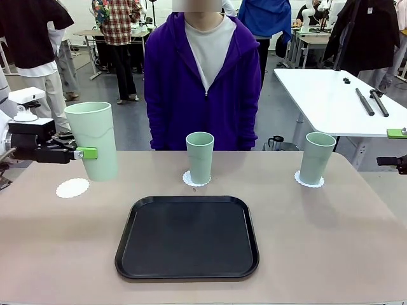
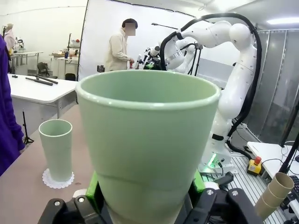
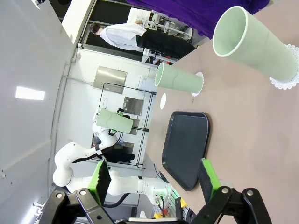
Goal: Place coasters on the table and set cups on them.
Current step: Take one Reusable plastic cup from the Flat Tray and place it on a coaster set by the human.
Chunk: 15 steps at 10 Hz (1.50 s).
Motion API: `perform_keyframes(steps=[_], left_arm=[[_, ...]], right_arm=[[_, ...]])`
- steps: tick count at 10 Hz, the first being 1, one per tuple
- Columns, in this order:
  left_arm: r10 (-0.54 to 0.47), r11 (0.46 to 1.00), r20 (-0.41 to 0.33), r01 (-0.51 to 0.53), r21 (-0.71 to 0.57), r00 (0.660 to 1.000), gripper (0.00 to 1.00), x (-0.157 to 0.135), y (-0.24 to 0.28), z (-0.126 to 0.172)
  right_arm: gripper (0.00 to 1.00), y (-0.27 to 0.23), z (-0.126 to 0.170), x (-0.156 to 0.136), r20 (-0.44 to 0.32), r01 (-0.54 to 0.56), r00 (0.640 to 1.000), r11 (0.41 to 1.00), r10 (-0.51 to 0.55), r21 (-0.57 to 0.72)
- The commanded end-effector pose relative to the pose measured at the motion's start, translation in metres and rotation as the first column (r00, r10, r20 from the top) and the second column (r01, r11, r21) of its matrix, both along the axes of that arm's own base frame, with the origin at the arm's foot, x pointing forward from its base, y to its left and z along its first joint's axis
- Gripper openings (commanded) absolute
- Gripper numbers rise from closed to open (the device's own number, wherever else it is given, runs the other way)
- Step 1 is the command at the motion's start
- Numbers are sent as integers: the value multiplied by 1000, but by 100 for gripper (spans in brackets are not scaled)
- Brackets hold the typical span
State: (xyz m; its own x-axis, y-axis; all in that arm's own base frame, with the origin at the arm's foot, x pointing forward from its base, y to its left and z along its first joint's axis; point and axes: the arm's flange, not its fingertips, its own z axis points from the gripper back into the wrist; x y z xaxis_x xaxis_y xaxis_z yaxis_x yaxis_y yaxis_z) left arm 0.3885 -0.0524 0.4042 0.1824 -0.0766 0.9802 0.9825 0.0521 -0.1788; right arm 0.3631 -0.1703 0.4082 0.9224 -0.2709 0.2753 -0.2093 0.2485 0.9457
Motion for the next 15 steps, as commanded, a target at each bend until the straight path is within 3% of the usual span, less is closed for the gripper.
perform_keyframes(steps=[1,4,9,13,15], left_arm=[[5,1000,3,-5,-1,1000,86,0,2,3],[162,985,9,-162,55,987,86,53,67,-21],[339,932,69,-345,113,938,86,90,153,-54],[341,938,84,-345,38,936,86,102,170,-68],[351,930,51,-354,102,935,86,96,168,-64]], right_arm=[[100,1,0,1,4,10,1000,1000,-10,1],[100,1,0,1,4,10,1000,1000,-10,1],[100,1,0,1,4,10,1000,1000,-10,1],[100,1,0,1,4,10,1000,1000,-10,1],[100,1,0,1,4,10,1000,1000,-10,1]])
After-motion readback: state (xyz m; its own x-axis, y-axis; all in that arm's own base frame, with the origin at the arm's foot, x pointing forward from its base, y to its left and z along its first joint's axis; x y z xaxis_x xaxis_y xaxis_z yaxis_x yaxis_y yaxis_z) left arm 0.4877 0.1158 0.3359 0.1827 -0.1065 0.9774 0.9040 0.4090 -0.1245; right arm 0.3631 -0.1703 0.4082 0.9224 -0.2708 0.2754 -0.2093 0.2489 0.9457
